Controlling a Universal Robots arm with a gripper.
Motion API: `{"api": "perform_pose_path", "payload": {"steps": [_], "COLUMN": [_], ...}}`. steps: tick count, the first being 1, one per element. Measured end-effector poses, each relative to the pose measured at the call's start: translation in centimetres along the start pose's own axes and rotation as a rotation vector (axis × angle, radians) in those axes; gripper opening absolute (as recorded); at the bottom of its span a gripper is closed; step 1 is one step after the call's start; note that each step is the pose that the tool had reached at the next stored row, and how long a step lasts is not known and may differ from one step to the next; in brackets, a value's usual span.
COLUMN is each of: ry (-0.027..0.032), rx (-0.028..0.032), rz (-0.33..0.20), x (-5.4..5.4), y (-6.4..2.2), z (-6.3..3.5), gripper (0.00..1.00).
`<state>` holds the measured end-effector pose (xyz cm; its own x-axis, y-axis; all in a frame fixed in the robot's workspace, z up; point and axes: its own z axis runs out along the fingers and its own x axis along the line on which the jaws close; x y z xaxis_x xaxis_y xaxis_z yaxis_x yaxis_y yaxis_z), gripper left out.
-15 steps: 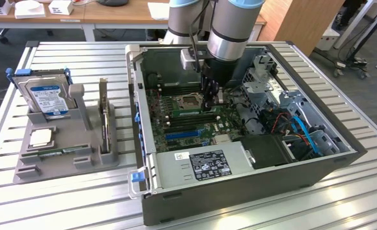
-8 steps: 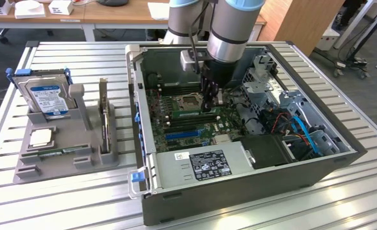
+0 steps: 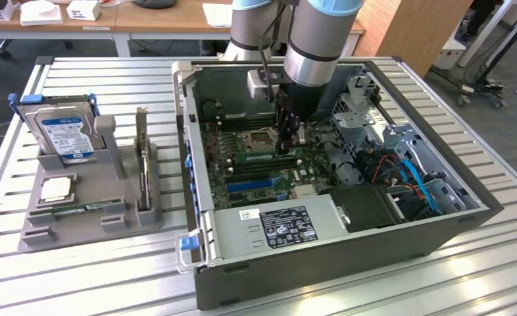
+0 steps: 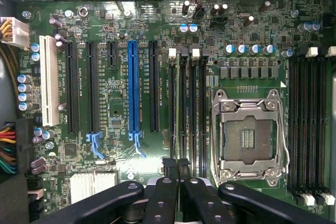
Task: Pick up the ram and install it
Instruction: 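Insert the ram into the slot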
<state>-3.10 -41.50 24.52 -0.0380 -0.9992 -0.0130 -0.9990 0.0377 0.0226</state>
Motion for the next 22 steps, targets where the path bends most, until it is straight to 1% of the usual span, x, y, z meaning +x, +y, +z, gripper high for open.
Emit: {"api": "perform_pose_path", "payload": {"steps": [5,19,22], "ry": [0.0000,0.0002,-0.0001], "rx": [0.0000,-0.0001,0.0000], "rz": [0.000,-0.008,-0.008], "x": [0.00,0.00,0.00], "y": [-0.01,-0.01,-0.01], "z": [0.26,0.26,0.39], "gripper": [0.12,0.12,0.12]}}
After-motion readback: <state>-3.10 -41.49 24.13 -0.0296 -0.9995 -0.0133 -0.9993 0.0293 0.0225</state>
